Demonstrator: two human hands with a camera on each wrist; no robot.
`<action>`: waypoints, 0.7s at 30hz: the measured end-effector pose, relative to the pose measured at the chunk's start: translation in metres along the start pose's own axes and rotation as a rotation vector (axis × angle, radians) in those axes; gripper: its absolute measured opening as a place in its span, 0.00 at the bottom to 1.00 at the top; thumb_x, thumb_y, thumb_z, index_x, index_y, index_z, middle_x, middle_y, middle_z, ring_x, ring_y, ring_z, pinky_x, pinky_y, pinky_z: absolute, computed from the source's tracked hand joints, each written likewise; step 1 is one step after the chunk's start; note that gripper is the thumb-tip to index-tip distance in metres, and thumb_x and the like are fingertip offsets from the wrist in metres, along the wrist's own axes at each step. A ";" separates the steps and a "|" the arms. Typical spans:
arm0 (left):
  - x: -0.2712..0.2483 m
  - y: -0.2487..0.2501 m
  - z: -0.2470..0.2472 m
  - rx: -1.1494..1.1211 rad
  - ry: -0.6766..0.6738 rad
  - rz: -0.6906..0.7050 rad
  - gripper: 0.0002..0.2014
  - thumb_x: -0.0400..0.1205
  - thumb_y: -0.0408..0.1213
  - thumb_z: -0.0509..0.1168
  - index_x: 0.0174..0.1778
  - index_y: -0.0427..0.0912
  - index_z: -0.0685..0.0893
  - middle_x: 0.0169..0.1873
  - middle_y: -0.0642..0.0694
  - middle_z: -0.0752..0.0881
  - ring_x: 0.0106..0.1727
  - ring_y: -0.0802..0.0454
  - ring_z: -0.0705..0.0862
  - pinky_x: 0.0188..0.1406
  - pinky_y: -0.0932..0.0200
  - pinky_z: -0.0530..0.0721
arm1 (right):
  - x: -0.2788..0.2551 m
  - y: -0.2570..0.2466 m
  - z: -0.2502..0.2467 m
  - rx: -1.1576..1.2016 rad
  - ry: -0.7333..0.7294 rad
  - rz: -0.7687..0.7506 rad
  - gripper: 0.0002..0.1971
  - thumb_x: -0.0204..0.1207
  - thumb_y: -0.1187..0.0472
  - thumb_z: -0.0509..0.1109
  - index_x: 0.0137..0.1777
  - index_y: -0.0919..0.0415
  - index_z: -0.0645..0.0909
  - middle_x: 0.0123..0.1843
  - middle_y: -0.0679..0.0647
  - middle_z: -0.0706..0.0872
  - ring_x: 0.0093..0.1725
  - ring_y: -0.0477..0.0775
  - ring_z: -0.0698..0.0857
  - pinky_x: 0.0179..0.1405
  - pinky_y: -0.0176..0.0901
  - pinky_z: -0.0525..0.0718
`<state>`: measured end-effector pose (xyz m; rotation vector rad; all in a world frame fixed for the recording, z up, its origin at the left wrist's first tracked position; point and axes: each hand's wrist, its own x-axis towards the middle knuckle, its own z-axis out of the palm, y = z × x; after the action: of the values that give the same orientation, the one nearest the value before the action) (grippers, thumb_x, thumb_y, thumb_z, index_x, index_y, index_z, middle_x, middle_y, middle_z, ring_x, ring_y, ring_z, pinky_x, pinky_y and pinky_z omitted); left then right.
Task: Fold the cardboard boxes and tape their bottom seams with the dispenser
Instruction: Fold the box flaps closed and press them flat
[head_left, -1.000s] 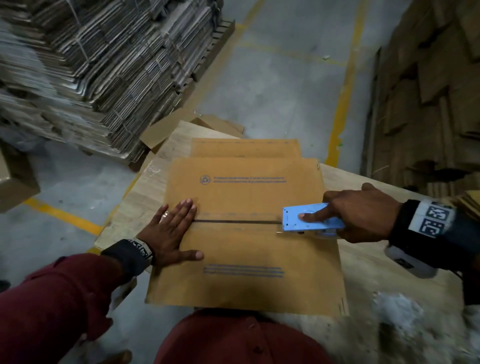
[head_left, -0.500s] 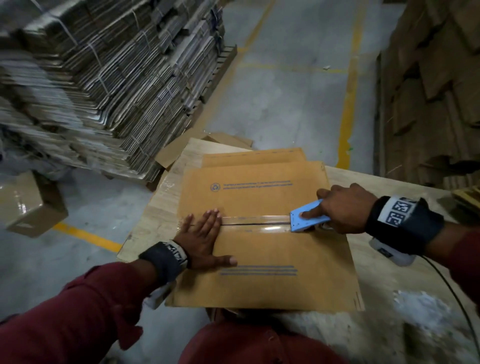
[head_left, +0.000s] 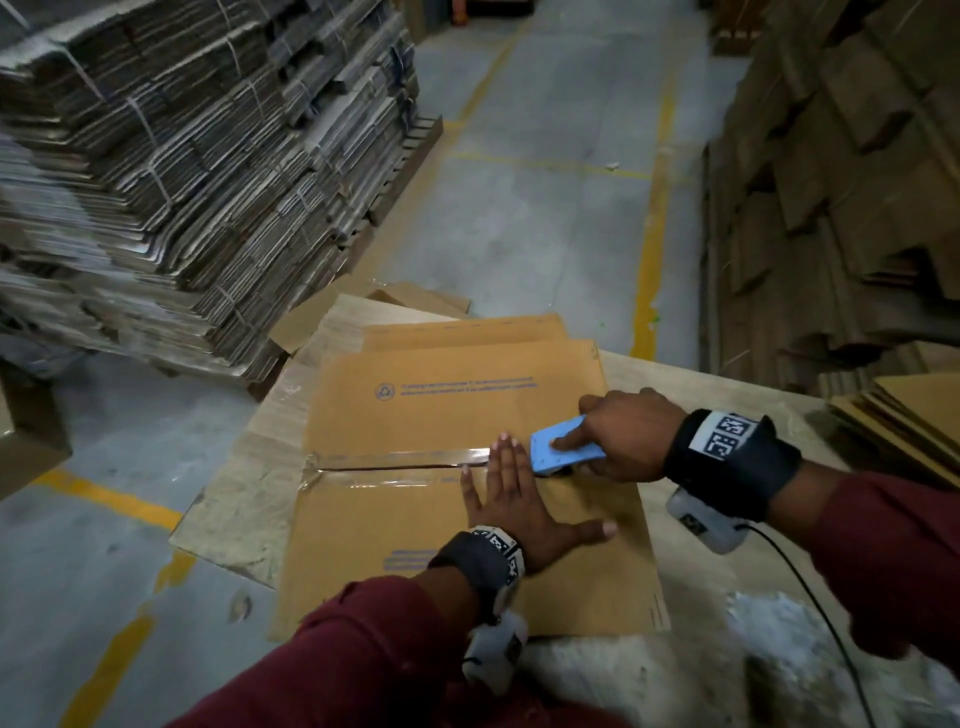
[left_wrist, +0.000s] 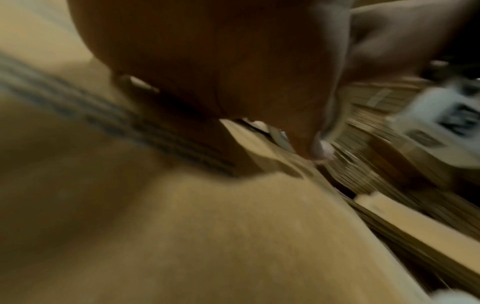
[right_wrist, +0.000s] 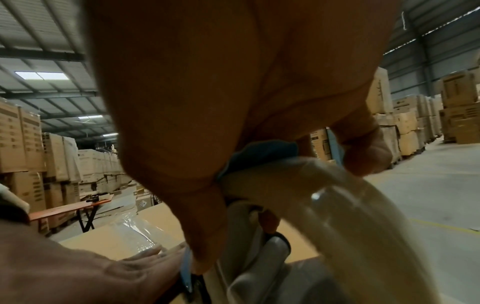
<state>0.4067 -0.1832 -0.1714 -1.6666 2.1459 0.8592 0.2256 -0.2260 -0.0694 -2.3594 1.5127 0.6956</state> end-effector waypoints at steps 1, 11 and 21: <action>0.001 0.001 0.000 -0.024 0.019 -0.022 0.75 0.56 0.95 0.47 0.82 0.48 0.18 0.81 0.52 0.17 0.85 0.54 0.20 0.81 0.31 0.22 | -0.002 0.004 0.000 0.015 0.005 -0.014 0.26 0.83 0.39 0.63 0.82 0.26 0.66 0.65 0.51 0.75 0.64 0.63 0.82 0.47 0.51 0.73; 0.010 -0.013 0.009 0.015 0.065 -0.040 0.73 0.57 0.95 0.39 0.88 0.49 0.25 0.86 0.56 0.23 0.87 0.57 0.26 0.83 0.32 0.26 | -0.032 0.048 -0.010 -0.019 0.030 -0.070 0.26 0.81 0.33 0.64 0.79 0.19 0.64 0.59 0.45 0.78 0.63 0.54 0.83 0.48 0.50 0.83; 0.012 -0.012 0.013 0.078 0.090 -0.006 0.70 0.58 0.95 0.35 0.88 0.51 0.26 0.85 0.59 0.22 0.86 0.60 0.24 0.83 0.31 0.27 | -0.091 0.096 0.018 0.025 0.031 0.011 0.27 0.78 0.26 0.56 0.79 0.17 0.62 0.60 0.46 0.80 0.60 0.50 0.84 0.45 0.41 0.77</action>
<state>0.4133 -0.1864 -0.1917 -1.7020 2.2025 0.7026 0.1030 -0.1879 -0.0340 -2.3560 1.5389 0.6418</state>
